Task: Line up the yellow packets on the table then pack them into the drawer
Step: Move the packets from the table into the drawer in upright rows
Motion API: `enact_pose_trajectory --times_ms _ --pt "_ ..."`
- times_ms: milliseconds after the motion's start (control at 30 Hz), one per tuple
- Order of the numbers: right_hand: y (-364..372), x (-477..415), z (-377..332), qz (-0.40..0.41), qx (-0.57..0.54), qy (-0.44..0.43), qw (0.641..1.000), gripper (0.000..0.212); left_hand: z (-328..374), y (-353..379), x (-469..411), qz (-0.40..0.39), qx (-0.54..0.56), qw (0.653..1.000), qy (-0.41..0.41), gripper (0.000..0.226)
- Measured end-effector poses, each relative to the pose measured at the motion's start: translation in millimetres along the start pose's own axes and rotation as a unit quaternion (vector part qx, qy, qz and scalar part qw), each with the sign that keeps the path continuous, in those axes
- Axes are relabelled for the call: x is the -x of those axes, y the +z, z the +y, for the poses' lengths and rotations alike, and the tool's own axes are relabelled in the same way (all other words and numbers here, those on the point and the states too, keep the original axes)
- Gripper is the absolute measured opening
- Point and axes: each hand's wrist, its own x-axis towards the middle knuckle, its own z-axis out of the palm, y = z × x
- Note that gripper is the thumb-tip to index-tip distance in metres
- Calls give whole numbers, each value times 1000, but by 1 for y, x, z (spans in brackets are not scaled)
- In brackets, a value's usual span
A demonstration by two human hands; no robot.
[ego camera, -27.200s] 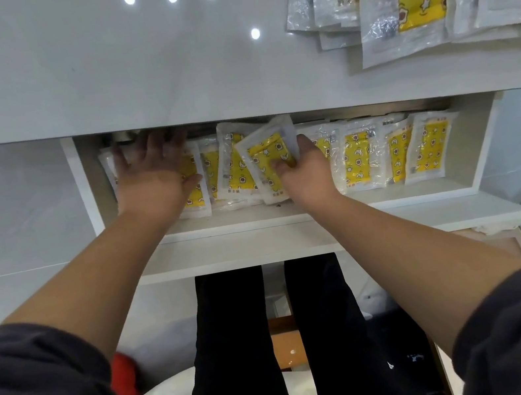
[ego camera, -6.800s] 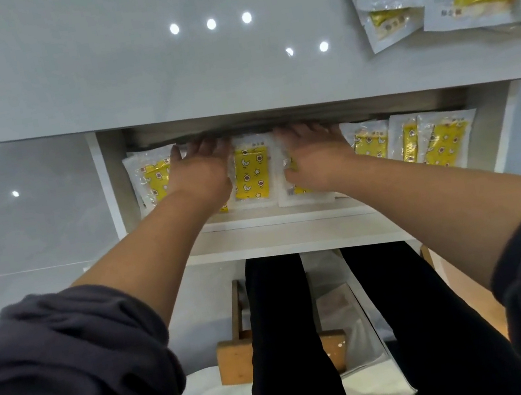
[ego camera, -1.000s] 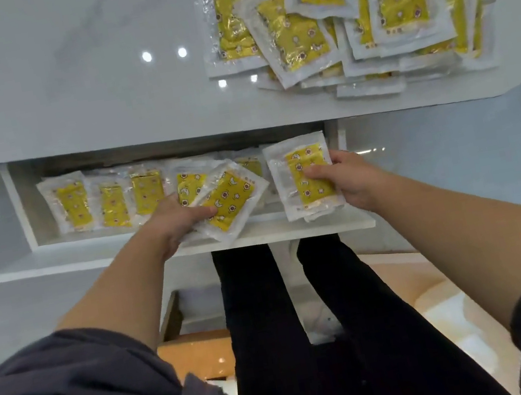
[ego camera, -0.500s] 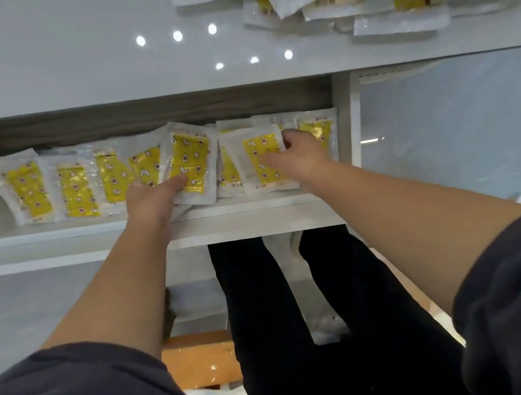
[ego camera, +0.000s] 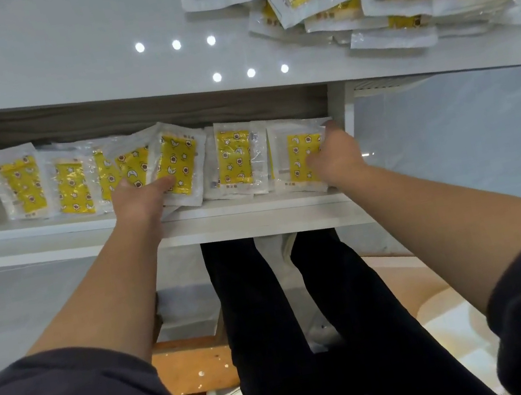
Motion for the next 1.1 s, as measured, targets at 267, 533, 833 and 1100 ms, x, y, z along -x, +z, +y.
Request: enact_pose_trajectory --times_ms 267,533,833,1100 --pt "11 25 -23 47 246 -117 961 75 1 -7 -1 19 0 1000 16 90" --pt "44 -11 -80 -55 330 -271 902 69 6 -18 -18 4 -5 1000 18 96" --pt "45 -5 -73 -42 312 -327 891 68 16 -34 -23 -34 18 999 14 126" --pt "36 32 -88 -209 -295 -52 931 12 23 -10 4 -179 -10 984 5 113"
